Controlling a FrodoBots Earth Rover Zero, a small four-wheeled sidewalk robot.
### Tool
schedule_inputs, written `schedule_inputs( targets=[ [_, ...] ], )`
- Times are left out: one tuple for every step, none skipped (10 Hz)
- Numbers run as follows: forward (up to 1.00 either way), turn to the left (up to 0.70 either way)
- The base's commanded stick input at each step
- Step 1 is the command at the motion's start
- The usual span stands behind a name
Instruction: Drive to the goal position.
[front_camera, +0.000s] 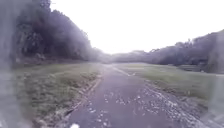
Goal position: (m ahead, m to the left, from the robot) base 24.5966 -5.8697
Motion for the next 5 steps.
schedule_inputs(
  targets=[
    [0.7,0.0],
    [0.7,0.0],
    [0.7,0.0],
    [0.7,0.0],
    [0.7,0.0]
  ],
)
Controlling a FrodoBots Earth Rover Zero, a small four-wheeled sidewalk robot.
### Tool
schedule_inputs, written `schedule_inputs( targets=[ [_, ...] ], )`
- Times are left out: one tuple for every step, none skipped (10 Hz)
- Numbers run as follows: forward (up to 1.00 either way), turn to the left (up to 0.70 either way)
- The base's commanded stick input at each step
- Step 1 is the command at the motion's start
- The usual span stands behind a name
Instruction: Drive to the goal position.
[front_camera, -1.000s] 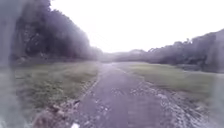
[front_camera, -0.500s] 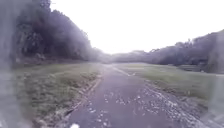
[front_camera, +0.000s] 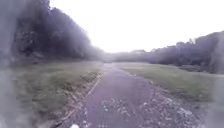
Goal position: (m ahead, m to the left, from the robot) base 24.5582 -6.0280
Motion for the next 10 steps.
schedule_inputs(
  targets=[
    [0.7,0.0],
    [0.7,0.0],
    [0.7,0.0],
    [0.7,0.0],
    [0.7,0.0],
    [0.7,0.0],
    [0.7,0.0],
    [0.7,0.0],
    [0.7,0.0],
    [0.7,0.0]
  ],
)
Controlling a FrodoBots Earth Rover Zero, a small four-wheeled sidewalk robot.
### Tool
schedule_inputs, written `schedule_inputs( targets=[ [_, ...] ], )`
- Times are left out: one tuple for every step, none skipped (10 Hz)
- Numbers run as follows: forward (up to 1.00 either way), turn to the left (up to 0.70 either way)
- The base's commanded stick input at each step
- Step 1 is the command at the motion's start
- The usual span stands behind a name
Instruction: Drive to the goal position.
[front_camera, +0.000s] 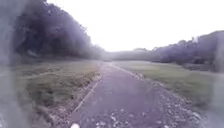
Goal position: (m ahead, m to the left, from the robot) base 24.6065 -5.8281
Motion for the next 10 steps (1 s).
schedule_inputs(
  targets=[
    [0.7,0.0],
    [0.7,0.0],
    [0.7,0.0],
    [0.7,0.0],
    [0.7,0.0],
    [0.7,0.0],
    [0.7,0.0],
    [0.7,0.0],
    [0.7,0.0],
    [0.7,0.0]
  ],
)
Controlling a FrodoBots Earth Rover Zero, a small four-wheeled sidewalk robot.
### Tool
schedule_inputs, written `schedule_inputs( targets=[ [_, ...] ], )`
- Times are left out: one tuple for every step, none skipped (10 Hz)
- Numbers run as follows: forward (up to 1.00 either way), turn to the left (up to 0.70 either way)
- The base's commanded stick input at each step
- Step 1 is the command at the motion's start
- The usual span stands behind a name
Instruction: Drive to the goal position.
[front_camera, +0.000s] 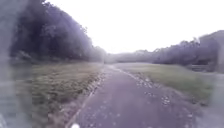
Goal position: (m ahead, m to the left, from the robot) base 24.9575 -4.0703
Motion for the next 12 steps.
schedule_inputs(
  targets=[
    [0.7,0.0],
    [0.7,0.0],
    [0.7,0.0],
    [0.7,0.0],
    [0.7,0.0],
    [0.7,0.0],
    [0.7,0.0],
    [0.7,-0.06],
    [0.7,-0.13],
    [0.7,-0.19],
    [0.7,-0.26],
    [0.7,-0.3]
  ],
)
